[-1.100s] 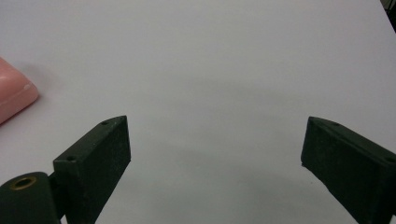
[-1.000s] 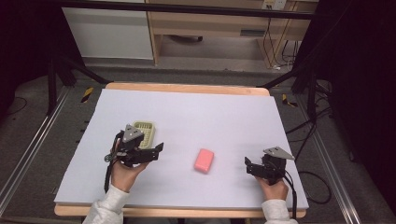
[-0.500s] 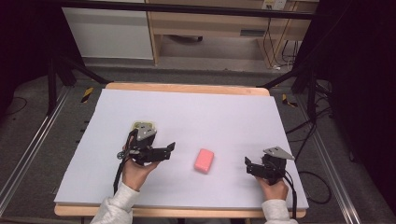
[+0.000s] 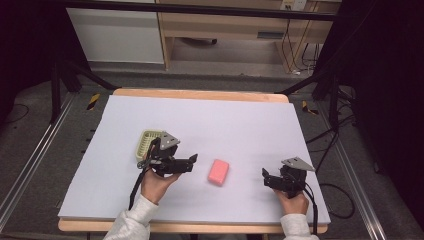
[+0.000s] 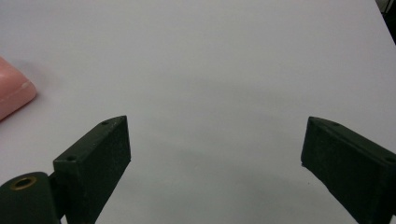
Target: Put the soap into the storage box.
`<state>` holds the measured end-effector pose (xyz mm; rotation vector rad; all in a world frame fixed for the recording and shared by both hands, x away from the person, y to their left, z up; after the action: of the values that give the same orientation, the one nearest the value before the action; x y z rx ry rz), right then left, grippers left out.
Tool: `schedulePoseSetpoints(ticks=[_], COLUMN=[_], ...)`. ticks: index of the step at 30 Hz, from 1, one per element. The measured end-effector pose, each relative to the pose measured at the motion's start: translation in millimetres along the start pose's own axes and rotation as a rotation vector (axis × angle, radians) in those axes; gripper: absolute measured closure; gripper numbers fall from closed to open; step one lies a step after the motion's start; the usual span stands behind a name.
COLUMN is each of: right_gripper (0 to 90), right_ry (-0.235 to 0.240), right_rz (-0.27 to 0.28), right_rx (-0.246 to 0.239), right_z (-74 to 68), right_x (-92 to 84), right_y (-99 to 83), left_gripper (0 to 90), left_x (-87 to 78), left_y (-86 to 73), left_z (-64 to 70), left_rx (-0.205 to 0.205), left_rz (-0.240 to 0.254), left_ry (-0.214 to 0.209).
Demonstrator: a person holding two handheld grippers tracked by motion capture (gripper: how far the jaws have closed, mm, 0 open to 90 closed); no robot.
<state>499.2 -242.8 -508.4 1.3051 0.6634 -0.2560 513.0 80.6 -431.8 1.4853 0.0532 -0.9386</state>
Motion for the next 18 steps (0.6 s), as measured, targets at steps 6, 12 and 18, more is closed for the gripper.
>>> schedulePoseSetpoints(ticks=[6,12,18], right_gripper=[8.6,8.7,8.8], right_ry=[0.000,-0.001,-0.003], right_rz=[-0.001,-0.005,-0.003], right_rx=[-0.001,-0.005,-0.005], right_z=[0.0,0.0,0.5], right_x=[-0.4,0.1,0.1], right_y=[0.0,-0.4,-0.3], left_gripper=[18.0,18.0,18.0], left_x=[8.0,14.3,20.7], left_y=[-1.2,-1.2,-2.0], left_z=[7.9,14.0,21.0], left_rx=[0.011,0.018,0.024], left_rz=[-0.018,-0.031,-0.043], left_ry=[-0.005,-0.013,-0.020])
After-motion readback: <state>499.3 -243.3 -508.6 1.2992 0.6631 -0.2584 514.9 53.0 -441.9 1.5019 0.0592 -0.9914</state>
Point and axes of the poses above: each handheld gripper's, and its own axes: x roughly forward along the jaws, y roughly out of its top, z roughly to its right, the point moved 7 cm from there along x, roughly forward along the jaws, and after that the axes turned 7 degrees about -x, right-handed, at the moved point
